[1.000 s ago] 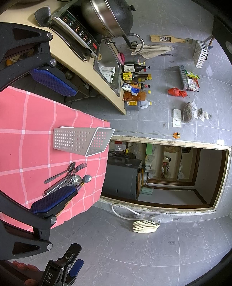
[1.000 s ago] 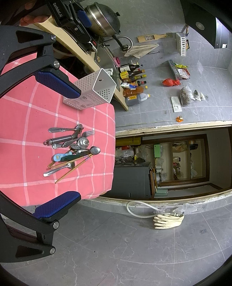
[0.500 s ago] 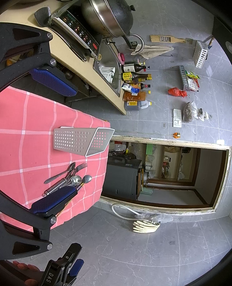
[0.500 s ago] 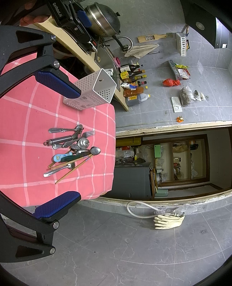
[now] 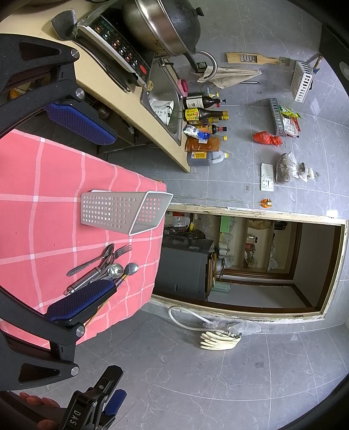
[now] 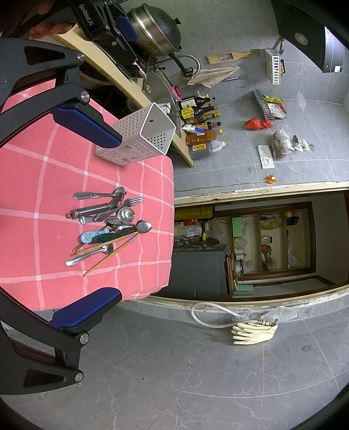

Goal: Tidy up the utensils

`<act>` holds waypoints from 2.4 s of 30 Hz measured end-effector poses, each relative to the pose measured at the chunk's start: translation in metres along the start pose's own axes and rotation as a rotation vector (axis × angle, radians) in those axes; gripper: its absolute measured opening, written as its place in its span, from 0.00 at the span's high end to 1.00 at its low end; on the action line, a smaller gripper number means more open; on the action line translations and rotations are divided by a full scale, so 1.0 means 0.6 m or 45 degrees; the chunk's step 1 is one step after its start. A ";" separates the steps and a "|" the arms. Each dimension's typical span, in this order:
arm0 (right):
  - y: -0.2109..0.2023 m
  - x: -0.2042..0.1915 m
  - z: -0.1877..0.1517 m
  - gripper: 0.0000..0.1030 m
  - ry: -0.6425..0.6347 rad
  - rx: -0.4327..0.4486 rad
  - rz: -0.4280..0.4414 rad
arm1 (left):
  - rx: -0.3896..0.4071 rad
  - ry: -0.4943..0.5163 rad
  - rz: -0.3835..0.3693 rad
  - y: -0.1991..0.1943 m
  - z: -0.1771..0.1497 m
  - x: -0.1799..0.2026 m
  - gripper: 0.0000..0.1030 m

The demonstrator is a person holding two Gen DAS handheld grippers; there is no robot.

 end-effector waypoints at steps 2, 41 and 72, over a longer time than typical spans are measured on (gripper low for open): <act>0.000 0.000 0.000 0.01 0.000 0.000 0.001 | 0.000 0.000 0.000 0.000 0.000 0.000 0.02; 0.061 0.029 -0.011 0.01 0.033 -0.123 -0.056 | -0.232 0.031 -0.219 0.086 0.004 0.019 0.02; 0.381 0.161 -0.009 0.36 0.058 -0.530 0.273 | -0.714 0.092 -0.072 0.373 -0.071 0.198 0.69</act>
Point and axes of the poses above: each gripper's, at about its wrist camera, not at the fingertips, and y roughly the way its jaws point, x to its right, z to its top, the point moved 2 cm from there along y, roughly the way its jaws point, and after that the axes turned 5 degrees about -y, right-handed, at the moved point
